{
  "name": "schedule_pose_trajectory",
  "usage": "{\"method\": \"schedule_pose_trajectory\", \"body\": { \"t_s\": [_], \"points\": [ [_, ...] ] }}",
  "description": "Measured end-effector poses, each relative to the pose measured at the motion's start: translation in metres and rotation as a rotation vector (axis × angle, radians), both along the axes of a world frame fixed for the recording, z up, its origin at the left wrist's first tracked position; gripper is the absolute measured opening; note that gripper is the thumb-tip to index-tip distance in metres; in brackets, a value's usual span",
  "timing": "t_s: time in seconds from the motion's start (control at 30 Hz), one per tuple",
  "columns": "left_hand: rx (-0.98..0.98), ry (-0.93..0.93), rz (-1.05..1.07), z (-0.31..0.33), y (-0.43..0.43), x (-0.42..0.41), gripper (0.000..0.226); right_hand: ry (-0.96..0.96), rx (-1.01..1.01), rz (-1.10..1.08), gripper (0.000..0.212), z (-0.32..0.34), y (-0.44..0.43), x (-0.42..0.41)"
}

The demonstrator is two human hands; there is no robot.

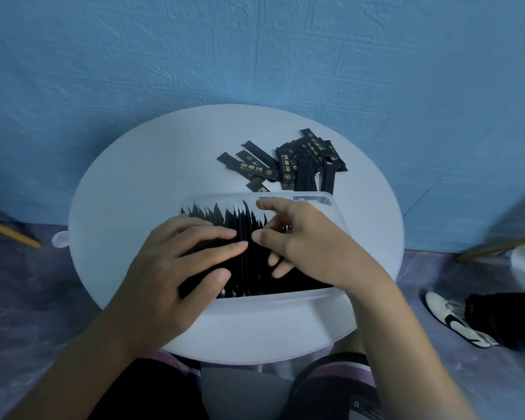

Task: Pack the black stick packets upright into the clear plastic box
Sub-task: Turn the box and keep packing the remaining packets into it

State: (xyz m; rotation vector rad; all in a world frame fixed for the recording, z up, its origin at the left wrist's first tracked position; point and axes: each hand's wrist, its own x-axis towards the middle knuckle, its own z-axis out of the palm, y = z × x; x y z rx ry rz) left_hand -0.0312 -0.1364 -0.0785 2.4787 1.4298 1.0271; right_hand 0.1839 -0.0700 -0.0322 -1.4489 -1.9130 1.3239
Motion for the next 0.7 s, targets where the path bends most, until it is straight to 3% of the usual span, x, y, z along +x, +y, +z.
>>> {"method": "schedule_pose_trajectory", "body": {
  "t_s": [0.17,0.3,0.5,0.7],
  "points": [
    [-0.038,-0.005,-0.006,-0.002,0.0,-0.001,0.037,-0.038,-0.108,0.174,0.066,0.016,0.016,0.003],
    [-0.023,-0.019,-0.007,-0.001,0.0,-0.002,0.035,-0.097,-0.122,0.284,0.061,0.021,0.026,0.002],
    [0.009,-0.03,-0.014,-0.003,0.002,-0.002,0.033,-0.051,-0.154,0.265,0.041,0.016,0.026,0.004],
    [0.002,0.01,-0.007,-0.002,0.0,-0.002,0.035,0.01,-0.16,0.249,0.056,0.014,0.025,0.003]
  ]
}}
